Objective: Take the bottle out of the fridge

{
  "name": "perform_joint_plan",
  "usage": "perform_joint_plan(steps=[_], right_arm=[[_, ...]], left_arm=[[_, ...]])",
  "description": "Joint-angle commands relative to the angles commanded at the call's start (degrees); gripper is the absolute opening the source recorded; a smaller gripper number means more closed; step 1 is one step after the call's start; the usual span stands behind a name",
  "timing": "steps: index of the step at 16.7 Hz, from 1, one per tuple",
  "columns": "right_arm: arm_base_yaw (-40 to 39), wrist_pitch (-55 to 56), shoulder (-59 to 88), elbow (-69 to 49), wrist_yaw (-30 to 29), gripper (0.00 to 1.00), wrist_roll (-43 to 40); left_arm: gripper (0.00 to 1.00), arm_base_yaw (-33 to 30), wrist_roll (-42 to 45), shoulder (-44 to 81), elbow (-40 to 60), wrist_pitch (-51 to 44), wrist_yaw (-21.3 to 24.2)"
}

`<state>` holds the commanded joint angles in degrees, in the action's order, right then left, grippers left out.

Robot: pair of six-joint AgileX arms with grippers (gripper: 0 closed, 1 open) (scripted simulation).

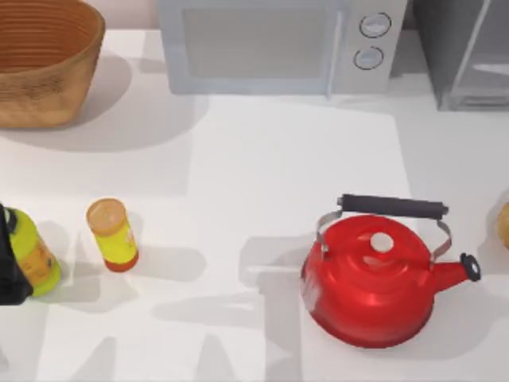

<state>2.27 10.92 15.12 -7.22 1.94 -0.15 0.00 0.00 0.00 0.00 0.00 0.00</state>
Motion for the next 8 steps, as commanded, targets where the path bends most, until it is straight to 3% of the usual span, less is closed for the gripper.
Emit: perform_joint_plan(steps=[8], right_arm=[[-2.27,-10.91,-15.12,7.22,-1.94,0.0,0.15]], left_arm=[[1.0,0.0,0.0,0.0,0.0,0.0,0.0]])
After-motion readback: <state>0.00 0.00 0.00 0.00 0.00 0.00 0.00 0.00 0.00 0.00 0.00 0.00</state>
